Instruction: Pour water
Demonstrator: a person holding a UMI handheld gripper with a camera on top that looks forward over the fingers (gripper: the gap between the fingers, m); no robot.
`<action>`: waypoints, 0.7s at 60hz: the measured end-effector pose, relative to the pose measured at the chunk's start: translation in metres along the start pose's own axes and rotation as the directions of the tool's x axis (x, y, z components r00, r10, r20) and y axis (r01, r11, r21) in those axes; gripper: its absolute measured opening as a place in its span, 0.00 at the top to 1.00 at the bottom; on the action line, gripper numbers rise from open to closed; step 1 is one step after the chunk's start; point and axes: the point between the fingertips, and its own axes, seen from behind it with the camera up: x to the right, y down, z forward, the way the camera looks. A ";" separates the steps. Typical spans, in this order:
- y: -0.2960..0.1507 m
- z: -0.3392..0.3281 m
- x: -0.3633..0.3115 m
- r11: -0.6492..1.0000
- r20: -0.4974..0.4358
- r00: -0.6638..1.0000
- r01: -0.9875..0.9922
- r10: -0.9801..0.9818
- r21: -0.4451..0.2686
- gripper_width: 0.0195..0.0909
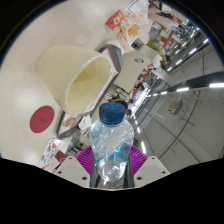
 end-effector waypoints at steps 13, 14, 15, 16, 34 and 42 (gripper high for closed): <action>0.027 -0.005 0.009 0.834 0.137 0.824 -0.551 0.550 -0.032 0.67; 0.030 -0.006 0.011 0.792 0.149 0.779 -0.610 0.608 -0.042 0.67; 0.032 -0.007 0.013 0.745 0.160 0.731 -0.665 0.663 -0.047 0.67; 0.034 -0.008 0.016 0.695 0.175 0.679 -0.718 0.713 -0.047 0.67; 0.038 -0.007 -0.001 -0.213 0.327 -0.285 -0.948 0.901 -0.238 0.67; 0.019 -0.006 -0.025 -0.352 0.357 -0.440 -0.891 0.824 -0.286 0.67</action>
